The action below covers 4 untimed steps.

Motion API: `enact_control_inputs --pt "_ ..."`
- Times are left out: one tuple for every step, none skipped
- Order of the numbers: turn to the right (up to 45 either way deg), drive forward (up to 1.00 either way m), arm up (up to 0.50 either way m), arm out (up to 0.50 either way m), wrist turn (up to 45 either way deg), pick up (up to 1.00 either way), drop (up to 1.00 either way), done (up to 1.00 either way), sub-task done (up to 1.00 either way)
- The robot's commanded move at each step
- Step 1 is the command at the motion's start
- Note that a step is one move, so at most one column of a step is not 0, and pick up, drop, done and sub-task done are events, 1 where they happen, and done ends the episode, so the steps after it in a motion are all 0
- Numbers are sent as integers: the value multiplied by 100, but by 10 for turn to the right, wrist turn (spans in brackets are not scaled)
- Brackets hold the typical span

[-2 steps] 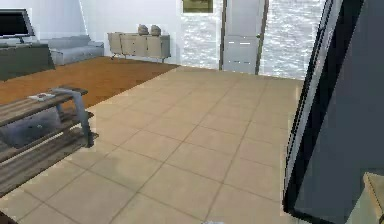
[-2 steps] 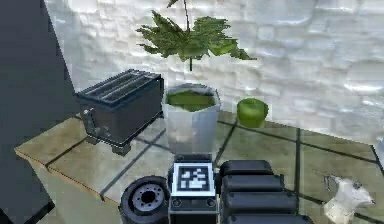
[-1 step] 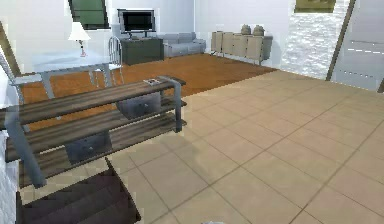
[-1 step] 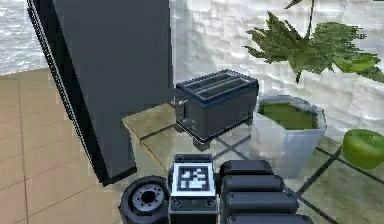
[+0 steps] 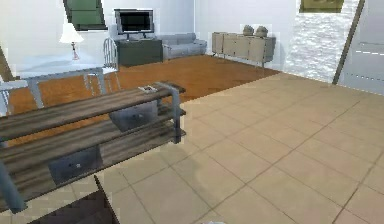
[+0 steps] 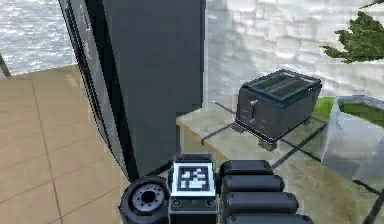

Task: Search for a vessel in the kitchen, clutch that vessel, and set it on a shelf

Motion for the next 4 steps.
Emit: enact_control_inputs --pt "120 0 0 0 0 0 0 0 0" --pt "0 100 0 0 0 0 0 0 0" --pt "60 0 0 0 0 0 0 0 0" --pt "0 10 0 0 0 0 0 0 0"
